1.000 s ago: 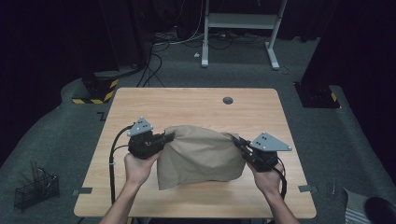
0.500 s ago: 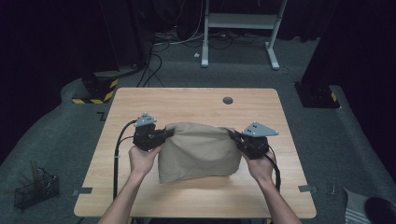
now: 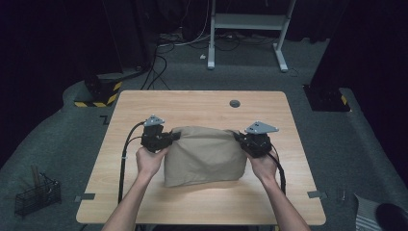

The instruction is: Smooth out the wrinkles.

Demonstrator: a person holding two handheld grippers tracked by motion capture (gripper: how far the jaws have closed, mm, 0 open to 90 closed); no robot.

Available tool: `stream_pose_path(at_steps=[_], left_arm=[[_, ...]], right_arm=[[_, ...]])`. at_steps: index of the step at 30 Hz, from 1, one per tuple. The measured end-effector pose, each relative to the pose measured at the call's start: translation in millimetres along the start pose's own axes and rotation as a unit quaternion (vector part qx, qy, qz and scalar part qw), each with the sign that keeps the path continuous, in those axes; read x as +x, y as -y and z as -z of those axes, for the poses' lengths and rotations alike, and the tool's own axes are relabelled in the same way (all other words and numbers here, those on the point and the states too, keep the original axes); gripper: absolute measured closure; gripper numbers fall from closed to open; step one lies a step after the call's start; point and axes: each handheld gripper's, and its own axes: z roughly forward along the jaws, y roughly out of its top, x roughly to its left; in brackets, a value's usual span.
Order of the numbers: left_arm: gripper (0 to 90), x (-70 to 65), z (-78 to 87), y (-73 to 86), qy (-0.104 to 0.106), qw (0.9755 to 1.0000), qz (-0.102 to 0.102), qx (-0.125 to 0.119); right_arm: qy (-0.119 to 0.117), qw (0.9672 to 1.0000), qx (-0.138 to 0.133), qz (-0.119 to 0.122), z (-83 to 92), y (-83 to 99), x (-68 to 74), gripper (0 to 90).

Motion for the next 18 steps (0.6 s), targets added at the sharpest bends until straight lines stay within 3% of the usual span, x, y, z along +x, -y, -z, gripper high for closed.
stream_pose_path(at_steps=[18], left_arm=[[84.2, 5.8, -12.6, 5.7, -0.011, 0.9999, -0.008, 0.005]], right_arm=[[0.002, 1.0, 0.005, -0.007, -14.1, 5.9, -4.1, 87.0]])
